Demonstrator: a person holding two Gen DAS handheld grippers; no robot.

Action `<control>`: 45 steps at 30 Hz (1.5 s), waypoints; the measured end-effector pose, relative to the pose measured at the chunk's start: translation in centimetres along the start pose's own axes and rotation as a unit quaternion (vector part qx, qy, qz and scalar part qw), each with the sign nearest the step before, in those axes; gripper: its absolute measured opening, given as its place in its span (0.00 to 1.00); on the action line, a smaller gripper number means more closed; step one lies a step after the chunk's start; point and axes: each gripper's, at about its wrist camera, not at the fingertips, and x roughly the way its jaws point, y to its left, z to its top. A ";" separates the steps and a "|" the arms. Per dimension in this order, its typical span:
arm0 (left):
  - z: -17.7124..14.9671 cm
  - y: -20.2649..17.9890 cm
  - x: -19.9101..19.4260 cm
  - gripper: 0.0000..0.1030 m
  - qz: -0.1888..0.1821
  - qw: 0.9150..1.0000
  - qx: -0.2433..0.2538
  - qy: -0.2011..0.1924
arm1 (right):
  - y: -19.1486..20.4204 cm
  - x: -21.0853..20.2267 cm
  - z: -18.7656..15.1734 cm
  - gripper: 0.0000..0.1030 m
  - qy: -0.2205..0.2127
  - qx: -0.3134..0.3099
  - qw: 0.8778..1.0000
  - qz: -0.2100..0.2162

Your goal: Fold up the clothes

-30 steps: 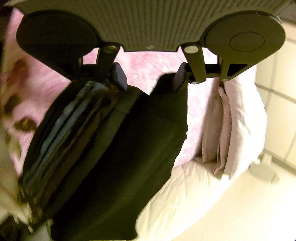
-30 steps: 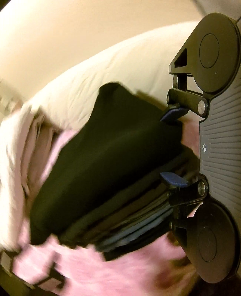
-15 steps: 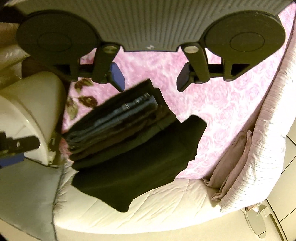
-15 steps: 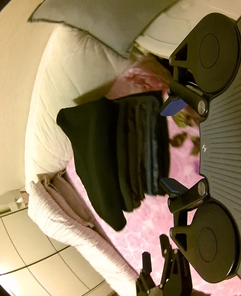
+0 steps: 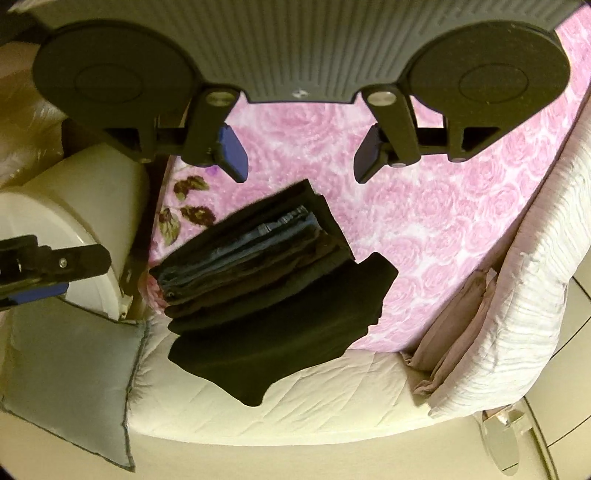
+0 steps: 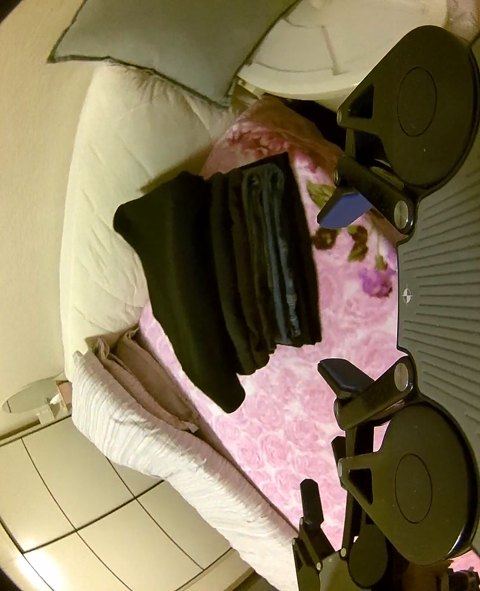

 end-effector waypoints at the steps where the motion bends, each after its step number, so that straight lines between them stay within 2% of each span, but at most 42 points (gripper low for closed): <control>1: 0.3 -0.1 0.0 0.58 0.000 1.000 -0.006 0.001 | 0.2 0.0 0.2 0.79 -0.001 -0.003 1.000 0.000; 8: 1.1 -0.4 -0.1 0.60 -0.011 0.998 -0.056 -0.014 | 0.8 -0.1 1.0 0.80 -0.003 -0.015 1.000 -0.019; 12: 1.1 -0.9 -0.3 0.60 -0.013 0.998 -0.064 -0.014 | 0.6 0.2 0.8 0.81 0.007 -0.011 1.000 -0.027; 17: 1.0 -0.8 -0.5 0.60 -0.012 0.996 -0.081 -0.022 | 0.5 0.2 0.8 0.88 0.011 -0.017 0.999 -0.044; 26: 0.5 -1.1 -0.1 0.62 -0.021 0.995 -0.100 -0.015 | 0.4 0.0 0.5 0.91 0.006 -0.023 0.998 -0.056; 31: 0.5 -1.1 -0.6 0.71 -0.020 0.992 -0.117 -0.037 | 0.6 -0.3 0.4 0.92 0.003 -0.027 0.998 -0.056; 39: 0.6 -1.4 -1.6 0.74 -0.002 0.990 -0.118 -0.075 | 1.0 -0.7 0.1 0.92 -0.004 -0.046 0.997 -0.059; 45: 0.6 -1.1 -1.8 0.74 -0.007 0.986 -0.139 -0.088 | 1.4 -0.9 0.1 0.92 -0.011 -0.056 0.996 -0.061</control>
